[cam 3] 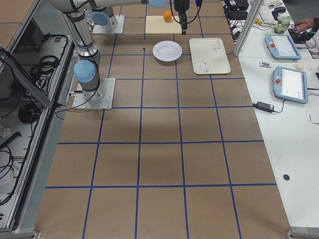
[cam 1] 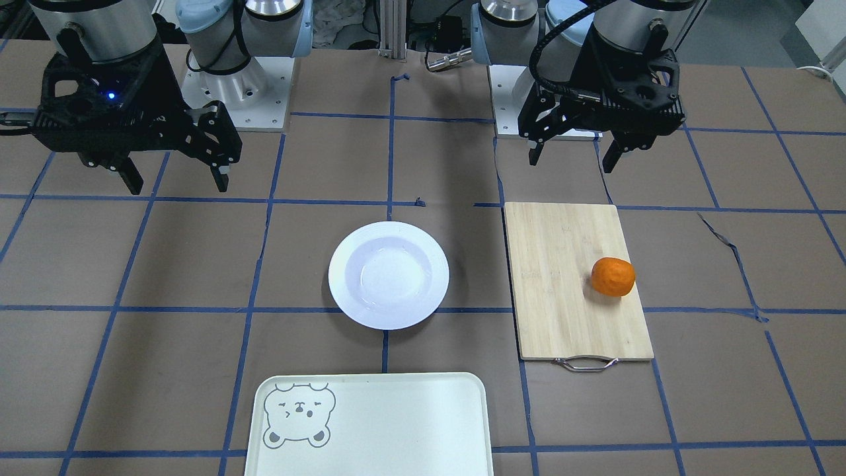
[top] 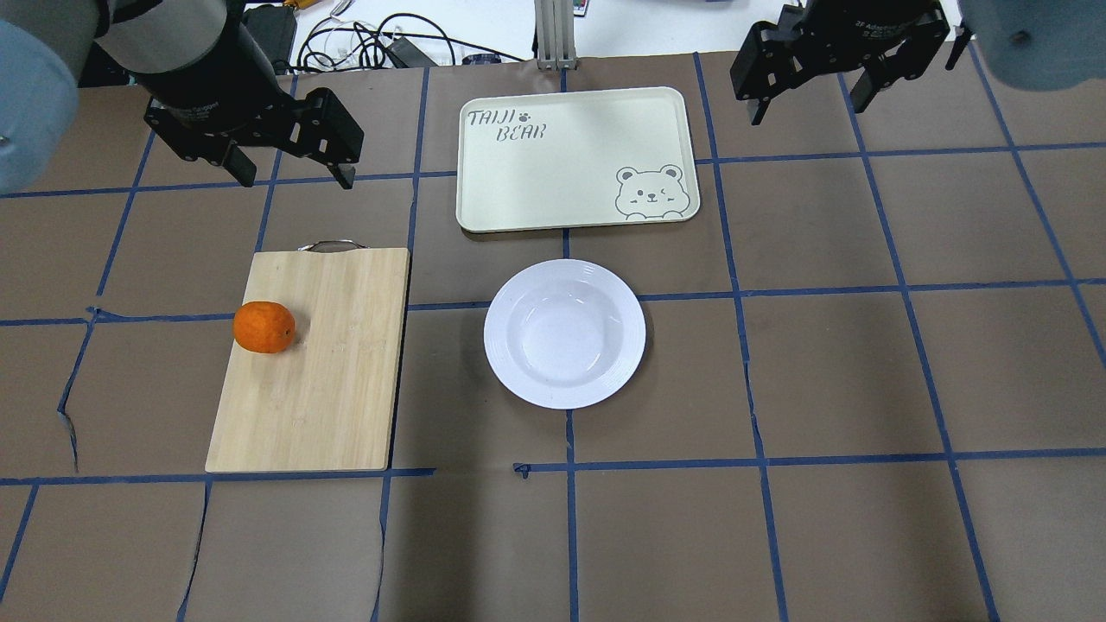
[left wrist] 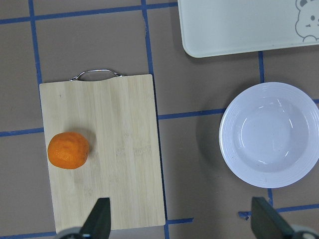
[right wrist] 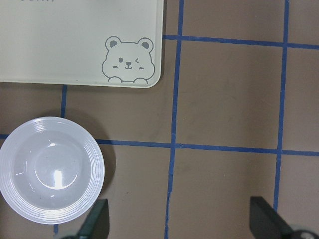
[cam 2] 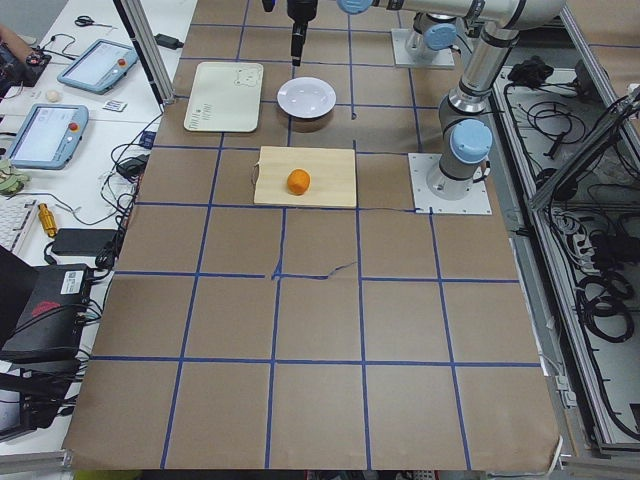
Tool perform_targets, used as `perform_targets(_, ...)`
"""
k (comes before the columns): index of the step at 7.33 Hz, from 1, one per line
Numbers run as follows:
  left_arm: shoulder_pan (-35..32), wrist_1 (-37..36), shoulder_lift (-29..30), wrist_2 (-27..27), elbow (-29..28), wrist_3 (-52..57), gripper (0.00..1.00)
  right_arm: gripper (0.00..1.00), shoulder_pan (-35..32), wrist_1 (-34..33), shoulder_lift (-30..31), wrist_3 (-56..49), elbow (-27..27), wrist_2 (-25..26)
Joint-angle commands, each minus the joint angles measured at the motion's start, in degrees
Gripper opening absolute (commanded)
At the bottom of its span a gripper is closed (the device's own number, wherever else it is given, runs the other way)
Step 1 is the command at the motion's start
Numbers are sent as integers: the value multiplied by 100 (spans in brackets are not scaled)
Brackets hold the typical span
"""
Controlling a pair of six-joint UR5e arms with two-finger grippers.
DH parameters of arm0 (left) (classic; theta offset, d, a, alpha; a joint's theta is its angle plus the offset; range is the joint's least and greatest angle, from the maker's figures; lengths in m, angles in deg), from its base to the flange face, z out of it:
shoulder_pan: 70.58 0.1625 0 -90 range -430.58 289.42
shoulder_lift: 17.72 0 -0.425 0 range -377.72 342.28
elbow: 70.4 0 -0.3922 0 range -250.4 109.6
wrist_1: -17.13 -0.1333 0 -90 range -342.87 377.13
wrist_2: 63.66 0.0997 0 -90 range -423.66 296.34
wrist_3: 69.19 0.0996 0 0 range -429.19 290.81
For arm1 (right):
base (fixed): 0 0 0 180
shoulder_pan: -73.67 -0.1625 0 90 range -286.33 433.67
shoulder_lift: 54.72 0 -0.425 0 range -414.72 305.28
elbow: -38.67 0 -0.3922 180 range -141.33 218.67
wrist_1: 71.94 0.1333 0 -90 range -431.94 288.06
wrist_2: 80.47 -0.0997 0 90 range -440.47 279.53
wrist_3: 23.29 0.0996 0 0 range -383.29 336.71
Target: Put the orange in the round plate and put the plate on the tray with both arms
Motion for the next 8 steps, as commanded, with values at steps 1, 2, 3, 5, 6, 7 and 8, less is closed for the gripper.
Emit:
perform_targets(1, 25, 13, 9, -19, -5, 0, 100, 100, 21, 8, 15, 162, -9, -21)
perform_targets(2, 51, 13, 9, -37, -13, 8, 100, 100, 30, 8, 6, 164, -9, -21)
perform_targets(3, 52, 13, 0, -28, -5, 9, 100, 100, 30, -1, 6, 172, -9, -30)
perform_targets(5, 51, 57, 9, -20, -13, 0, 100, 100, 30, 34, 6, 278, -9, -30)
perform_targets(6, 52, 205, 9, -2, -48, 0, 100, 100, 30, 34, 6, 278, -9, -30)
perform_targets(7, 52, 232, 9, -2, -57, 0, 100, 100, 30, 52, 6, 278, -9, -30)
perform_targets(8, 52, 372, 9, 7, -66, 8, 100, 100, 30, 52, 6, 278, -18, -30)
